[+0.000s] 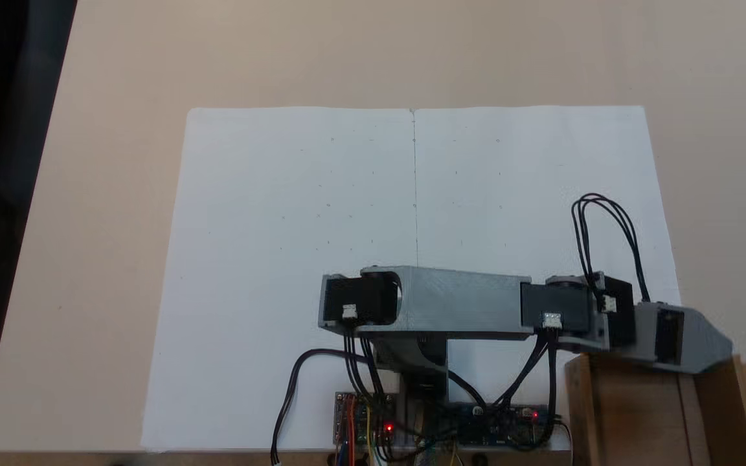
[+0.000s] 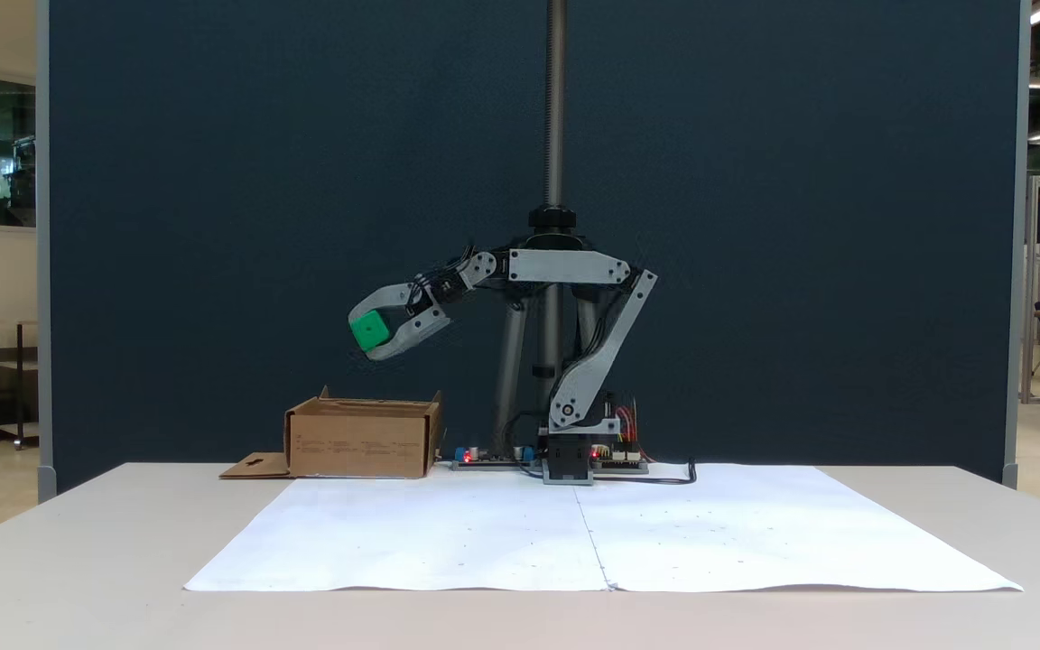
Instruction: Grasp a green dice and put it in the bin.
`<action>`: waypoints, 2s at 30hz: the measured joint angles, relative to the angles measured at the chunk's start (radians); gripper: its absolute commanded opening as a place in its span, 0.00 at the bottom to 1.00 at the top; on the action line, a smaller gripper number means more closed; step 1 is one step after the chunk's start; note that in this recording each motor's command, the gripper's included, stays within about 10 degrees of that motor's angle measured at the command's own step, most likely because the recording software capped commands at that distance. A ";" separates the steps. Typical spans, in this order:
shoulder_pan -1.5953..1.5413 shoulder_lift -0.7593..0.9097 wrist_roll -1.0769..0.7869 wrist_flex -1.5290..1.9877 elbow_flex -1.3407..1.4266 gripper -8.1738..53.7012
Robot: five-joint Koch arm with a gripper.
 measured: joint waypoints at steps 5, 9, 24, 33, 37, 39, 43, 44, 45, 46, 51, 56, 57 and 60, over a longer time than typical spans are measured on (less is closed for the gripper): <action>0.112 -0.117 -0.060 0.000 -0.029 0.34; 0.114 -0.193 -0.143 0.002 -0.029 0.34; 0.183 -0.328 -0.299 0.000 -0.040 0.67; 0.184 -0.339 -0.299 0.000 -0.041 0.79; 0.179 -0.279 -0.299 0.000 -0.040 0.79; 0.161 -0.229 -0.298 0.000 -0.040 0.79; 0.066 -0.124 -0.281 0.000 -0.040 0.79; 0.031 -0.101 -0.281 0.000 -0.040 0.79; -0.008 -0.083 -0.273 0.000 -0.040 0.79; -0.054 -0.066 -0.262 0.000 -0.040 0.79; -0.321 -0.023 -0.244 0.002 -0.040 0.80; -0.611 -0.002 -0.242 -0.003 -0.040 0.83; -0.672 -0.002 -0.239 -0.006 -0.040 0.83; -0.834 -0.002 -0.239 -0.017 -0.040 0.83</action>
